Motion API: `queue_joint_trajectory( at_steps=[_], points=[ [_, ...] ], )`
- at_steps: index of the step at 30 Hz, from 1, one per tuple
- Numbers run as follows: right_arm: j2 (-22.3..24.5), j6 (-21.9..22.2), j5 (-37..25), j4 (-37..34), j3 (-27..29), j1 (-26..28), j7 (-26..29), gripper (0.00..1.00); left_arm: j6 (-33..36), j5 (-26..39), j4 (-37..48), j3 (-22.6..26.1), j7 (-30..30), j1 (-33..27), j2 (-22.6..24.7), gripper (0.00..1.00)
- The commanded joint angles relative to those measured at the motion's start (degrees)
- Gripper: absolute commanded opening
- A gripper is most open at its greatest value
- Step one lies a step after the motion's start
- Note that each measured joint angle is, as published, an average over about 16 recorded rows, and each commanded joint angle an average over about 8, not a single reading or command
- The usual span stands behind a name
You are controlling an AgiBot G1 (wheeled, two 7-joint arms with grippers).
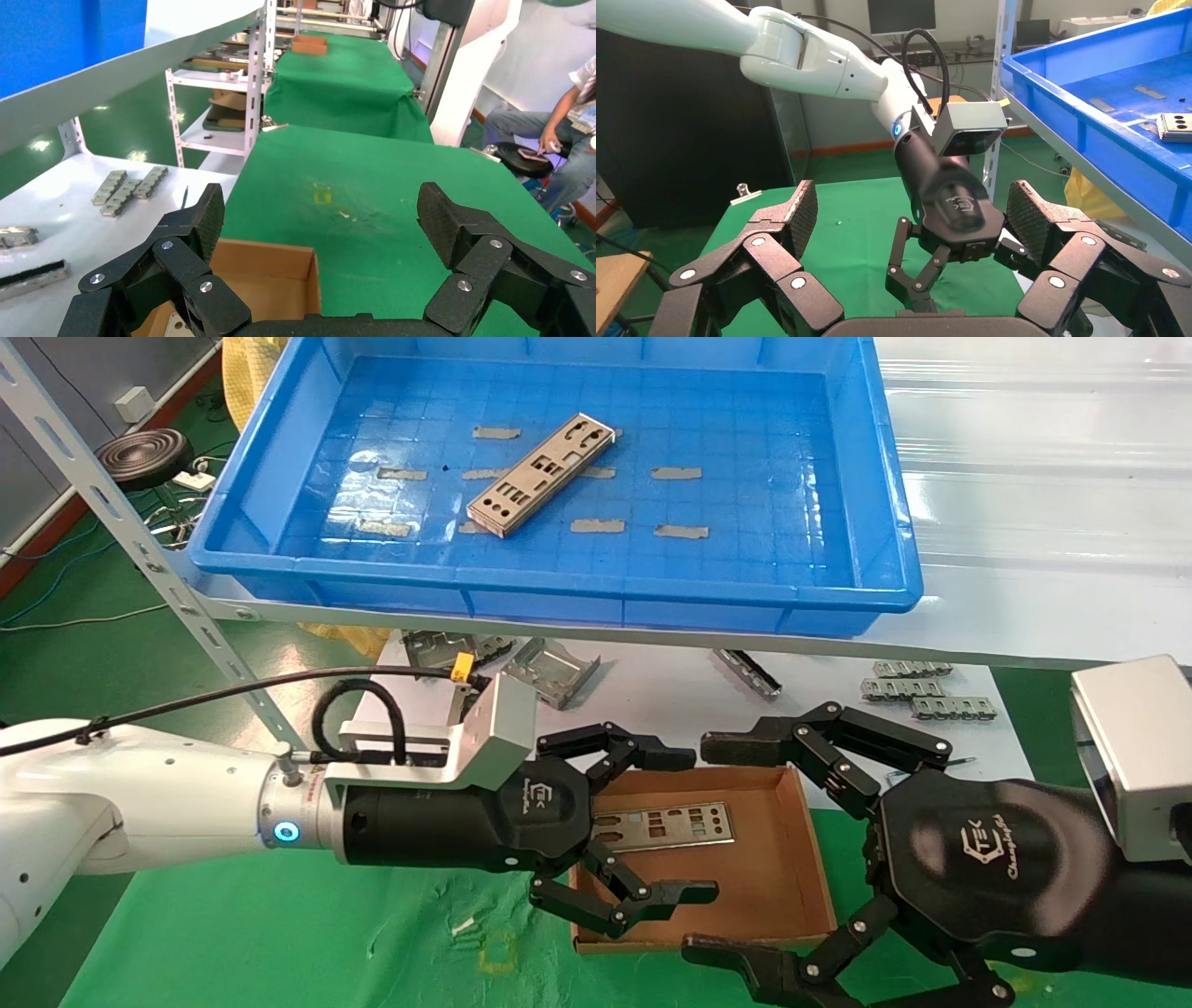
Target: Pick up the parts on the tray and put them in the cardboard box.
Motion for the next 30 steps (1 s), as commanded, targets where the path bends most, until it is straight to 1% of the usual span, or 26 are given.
queue_joint_trajectory(
  at_steps=[1, 5, 30],
  points=[
    [0.0, 0.0, 0.0, 0.0, 0.0, 0.0, 0.0, 1.0, -0.67, 0.32, -0.2, 0.15, 0.2, -0.03, 0.2, 1.0],
    [0.0, 0.0, 0.0, -0.01, 0.0, 0.0, 0.0, 1.0, -0.81, 0.66, -3.07, -2.15, -1.39, 1.33, -1.63, 1.0],
    [0.0, 0.0, 0.02, -0.02, -0.03, 0.02, -0.02, 1.0, -3.53, 4.24, -27.07, -20.75, -14.22, 12.31, -16.28, 1.0]
  ],
)
